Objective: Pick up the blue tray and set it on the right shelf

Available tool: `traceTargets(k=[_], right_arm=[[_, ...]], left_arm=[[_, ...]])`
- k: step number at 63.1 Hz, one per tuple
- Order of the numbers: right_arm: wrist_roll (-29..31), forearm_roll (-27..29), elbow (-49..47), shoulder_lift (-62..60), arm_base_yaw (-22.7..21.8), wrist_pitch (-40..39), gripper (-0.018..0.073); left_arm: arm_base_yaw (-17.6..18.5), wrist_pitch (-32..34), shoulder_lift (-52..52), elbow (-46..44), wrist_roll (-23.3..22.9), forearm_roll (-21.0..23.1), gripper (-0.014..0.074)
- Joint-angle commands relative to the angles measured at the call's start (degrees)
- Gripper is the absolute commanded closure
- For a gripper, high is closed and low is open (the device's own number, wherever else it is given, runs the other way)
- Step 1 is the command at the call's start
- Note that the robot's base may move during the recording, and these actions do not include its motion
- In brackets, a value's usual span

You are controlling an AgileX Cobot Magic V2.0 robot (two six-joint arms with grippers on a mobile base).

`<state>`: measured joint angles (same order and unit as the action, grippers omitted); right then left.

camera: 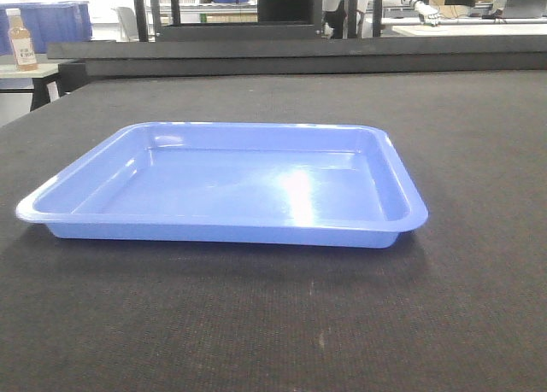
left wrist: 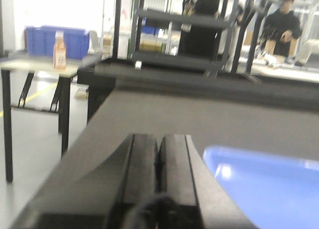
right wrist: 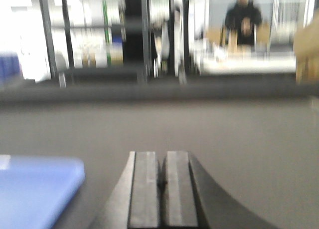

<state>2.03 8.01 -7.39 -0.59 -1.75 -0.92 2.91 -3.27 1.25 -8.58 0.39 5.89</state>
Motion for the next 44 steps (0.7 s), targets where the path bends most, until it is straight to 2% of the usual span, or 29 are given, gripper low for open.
traceTargets(k=[1,5,9,17,24,28,31,36,44], right_arm=[[0.52,0.29,-9.00,0.75,-0.02,-2.04,0.0502],[0.52,0.29,-14.57,3.37,-0.02,2.74,0.0495],[0.52,0.29,-18.86,6.96,-0.02,5.69,0.0428],[0.52,0.29,-24.18,15.56,-0.02,6.78,0.0155],[0.52,0.29,-27.43,22.78,1.03,6.69,-0.0084],[0.52,0.29,-29.37,26.05,3.23,7.58,-0.0066],[0.52,0.56,-31.19,28.47,5.32,8.95,-0.0064],[0.52,1.62,-35.26,32.96,10.14,12.67,-0.0064],[0.52,2.33,-42.74,43.05,18.30,20.04,-0.0064]], left_arm=[[0.24,-2.90,4.31,-10.99,0.17,-0.52,0.0643],[0.24,-10.70,8.88,-18.87,0.17,-1.53,0.0640],[0.24,-15.87,14.10,-25.25,0.17,-1.85,0.0613],[0.24,-22.16,24.56,-33.13,0.17,-1.60,0.0464],[1.15,-24.25,32.28,-35.76,0.17,-0.71,0.0258],[2.82,-23.77,35.48,-36.87,0.17,-0.71,0.0169],[4.25,-24.23,37.78,-38.03,0.56,-0.71,0.0136],[6.91,-26.98,41.96,-41.03,3.69,-0.71,0.0132],[10.84,-31.62,49.42,-47.00,4.23,-0.60,0.0132]])
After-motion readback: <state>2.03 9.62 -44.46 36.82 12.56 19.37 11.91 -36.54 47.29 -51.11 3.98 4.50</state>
